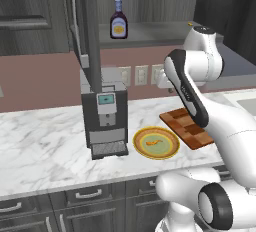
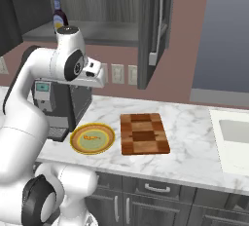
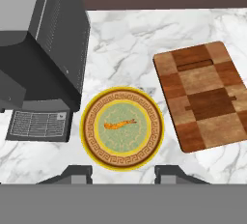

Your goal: Pick the shrimp from the plate and place it on the cutting board. Then pick the condiment bottle from the cabinet and place it next to the cutting board.

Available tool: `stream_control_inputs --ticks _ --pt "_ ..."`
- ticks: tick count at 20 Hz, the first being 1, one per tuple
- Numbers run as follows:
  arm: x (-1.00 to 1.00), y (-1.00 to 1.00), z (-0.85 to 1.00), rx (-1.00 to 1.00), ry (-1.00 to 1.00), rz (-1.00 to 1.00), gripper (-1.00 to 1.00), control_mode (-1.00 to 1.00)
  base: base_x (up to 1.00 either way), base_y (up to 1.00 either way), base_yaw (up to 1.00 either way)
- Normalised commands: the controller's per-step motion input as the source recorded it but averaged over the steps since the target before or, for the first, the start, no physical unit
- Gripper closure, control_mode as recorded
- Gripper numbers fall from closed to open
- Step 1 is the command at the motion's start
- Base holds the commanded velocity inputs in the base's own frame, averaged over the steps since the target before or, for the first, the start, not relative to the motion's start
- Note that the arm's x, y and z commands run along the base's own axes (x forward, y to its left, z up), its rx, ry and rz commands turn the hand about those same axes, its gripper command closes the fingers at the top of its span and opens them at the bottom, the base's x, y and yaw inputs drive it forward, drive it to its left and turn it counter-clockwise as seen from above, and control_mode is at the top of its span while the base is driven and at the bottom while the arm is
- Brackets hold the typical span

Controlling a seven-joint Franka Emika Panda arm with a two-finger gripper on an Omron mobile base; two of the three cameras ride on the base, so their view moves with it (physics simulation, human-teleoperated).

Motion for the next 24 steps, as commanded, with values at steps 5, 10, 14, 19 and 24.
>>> stream_control_inputs --ticks 5,10,14,19,24 --pt "-0.04 0.0 -0.06 0.0 0.01 0.0 -1.0 -1.0 0.0 0.0 0.0" --pt "-0.18 0.01 -0.15 0.0 0.06 0.04 -1.0 -1.0 0.0 0.0 0.0" --pt "-0.29 0.0 -0.19 0.0 0.03 0.06 -1.0 -1.0 0.0 0.0 0.0" --pt "-0.25 0.0 -0.17 0.0 0.03 0.07 -1.0 -1.0 0.0 0.0 0.0" --pt "-0.2 0.0 -0.11 0.0 0.03 0.09 -1.0 -1.0 0.0 0.0 0.0"
